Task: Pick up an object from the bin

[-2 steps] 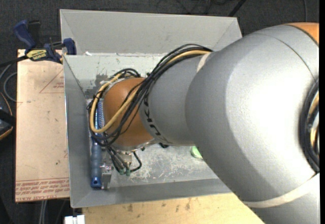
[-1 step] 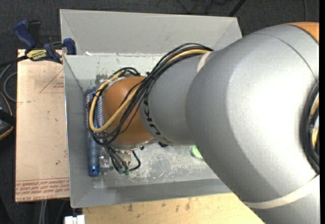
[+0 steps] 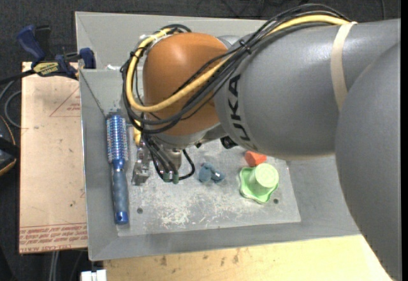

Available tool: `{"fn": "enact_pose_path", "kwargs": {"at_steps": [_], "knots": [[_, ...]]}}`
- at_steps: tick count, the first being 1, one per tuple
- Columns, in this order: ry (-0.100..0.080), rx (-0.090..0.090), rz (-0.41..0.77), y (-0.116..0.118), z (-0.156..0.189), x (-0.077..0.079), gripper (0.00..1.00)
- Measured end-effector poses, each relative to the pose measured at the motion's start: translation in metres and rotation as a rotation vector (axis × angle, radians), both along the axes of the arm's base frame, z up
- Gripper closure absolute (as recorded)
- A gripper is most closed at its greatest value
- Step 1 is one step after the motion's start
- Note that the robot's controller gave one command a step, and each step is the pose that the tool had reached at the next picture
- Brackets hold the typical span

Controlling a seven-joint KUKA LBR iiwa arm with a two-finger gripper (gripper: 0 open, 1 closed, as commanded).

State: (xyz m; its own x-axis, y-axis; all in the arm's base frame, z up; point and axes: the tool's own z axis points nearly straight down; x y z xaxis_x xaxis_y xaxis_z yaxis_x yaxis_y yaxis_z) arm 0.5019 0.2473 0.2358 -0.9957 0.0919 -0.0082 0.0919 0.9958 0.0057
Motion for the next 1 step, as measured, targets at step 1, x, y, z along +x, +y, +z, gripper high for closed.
{"fn": "enact_pose_path", "kwargs": {"at_steps": [1], "knots": [[0.016,-0.008,0.118,0.0035,-0.1042,-0.0193,1.00]]}}
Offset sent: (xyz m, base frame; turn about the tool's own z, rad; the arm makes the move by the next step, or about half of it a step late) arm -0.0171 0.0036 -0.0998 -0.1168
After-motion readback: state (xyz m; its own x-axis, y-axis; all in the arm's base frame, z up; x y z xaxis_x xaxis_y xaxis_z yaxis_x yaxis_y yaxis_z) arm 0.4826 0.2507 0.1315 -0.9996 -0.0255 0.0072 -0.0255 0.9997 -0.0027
